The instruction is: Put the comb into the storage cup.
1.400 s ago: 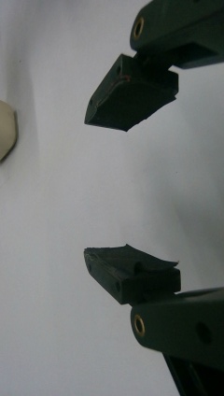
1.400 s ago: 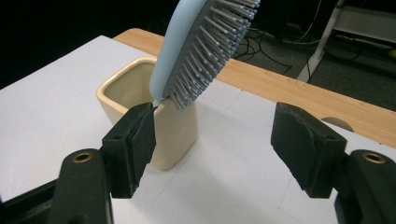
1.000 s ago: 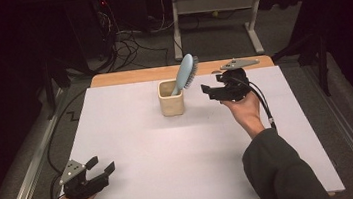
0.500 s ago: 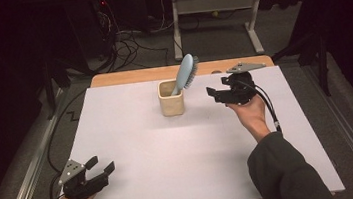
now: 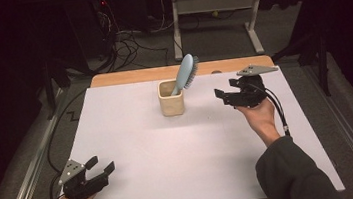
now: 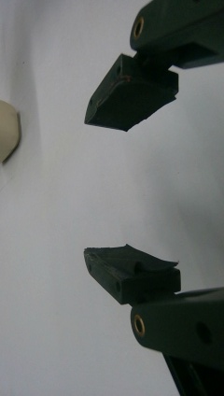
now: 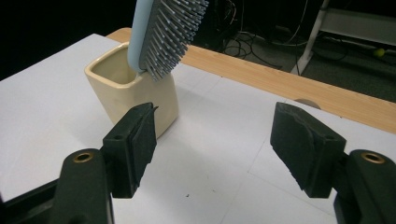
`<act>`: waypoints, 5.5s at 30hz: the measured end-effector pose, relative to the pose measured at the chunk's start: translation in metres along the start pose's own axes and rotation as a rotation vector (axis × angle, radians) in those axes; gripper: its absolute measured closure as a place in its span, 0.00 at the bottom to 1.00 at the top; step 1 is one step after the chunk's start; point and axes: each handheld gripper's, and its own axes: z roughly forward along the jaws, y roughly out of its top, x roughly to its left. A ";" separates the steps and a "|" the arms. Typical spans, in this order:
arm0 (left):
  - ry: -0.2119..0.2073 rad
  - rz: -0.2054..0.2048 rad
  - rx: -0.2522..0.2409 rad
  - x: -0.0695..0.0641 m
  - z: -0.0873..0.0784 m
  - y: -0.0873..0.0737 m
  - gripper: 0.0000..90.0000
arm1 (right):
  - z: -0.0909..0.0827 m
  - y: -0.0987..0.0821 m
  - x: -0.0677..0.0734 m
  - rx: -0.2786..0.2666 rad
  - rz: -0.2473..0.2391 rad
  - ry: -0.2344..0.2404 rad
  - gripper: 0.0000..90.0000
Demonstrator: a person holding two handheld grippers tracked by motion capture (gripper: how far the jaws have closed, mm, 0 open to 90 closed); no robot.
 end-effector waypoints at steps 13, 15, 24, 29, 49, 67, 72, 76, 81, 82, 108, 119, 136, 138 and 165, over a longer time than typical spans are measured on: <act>0.006 0.002 -0.002 0.000 0.000 0.000 0.35 | -0.014 -0.007 -0.003 -0.016 -0.001 0.004 0.35; 0.005 0.001 -0.002 0.000 0.000 0.000 0.35 | -0.016 -0.008 -0.004 -0.019 -0.001 0.006 0.35; 0.006 -0.002 -0.002 0.000 0.000 0.000 0.35 | -0.025 -0.015 -0.008 -0.022 0.004 0.006 0.35; 0.006 -0.002 -0.003 0.000 0.000 0.000 0.35 | -0.029 -0.018 -0.010 -0.023 0.007 0.008 0.35; 0.005 -0.005 -0.004 0.000 0.000 0.000 0.35 | -0.041 -0.029 -0.013 -0.030 0.015 0.011 0.34; 0.005 -0.005 -0.005 -0.001 0.000 0.000 0.35 | -0.051 -0.036 -0.014 -0.041 0.021 0.016 0.34; 0.004 -0.006 -0.007 0.000 0.000 0.000 0.35 | -0.056 -0.039 -0.016 -0.049 0.027 0.015 0.34; 0.004 -0.006 -0.007 0.000 0.000 0.000 0.35 | -0.059 -0.042 -0.017 -0.050 0.028 0.015 0.34; 0.005 -0.007 -0.007 0.000 0.000 0.000 0.35 | -0.063 -0.045 -0.018 -0.054 0.030 0.011 0.34; 0.005 -0.007 -0.007 0.000 0.000 0.000 0.35 | -0.063 -0.046 -0.018 -0.053 0.029 0.010 0.34; 0.005 -0.005 -0.009 -0.001 -0.001 0.000 0.35 | -0.082 -0.059 -0.026 -0.077 0.051 -0.006 0.32; 0.005 -0.005 -0.009 -0.002 -0.001 0.000 0.35 | -0.088 -0.065 -0.029 -0.080 0.053 -0.020 0.31; 0.004 -0.006 -0.010 -0.002 0.000 0.000 0.35 | -0.101 -0.075 -0.033 -0.093 0.065 -0.034 0.31; 0.004 -0.006 -0.009 -0.002 0.000 0.000 0.35 | -0.102 -0.077 -0.033 -0.091 0.069 -0.036 0.31; 0.006 -0.004 -0.008 -0.002 0.000 0.000 0.35 | -0.125 -0.097 -0.039 -0.122 0.084 -0.076 0.33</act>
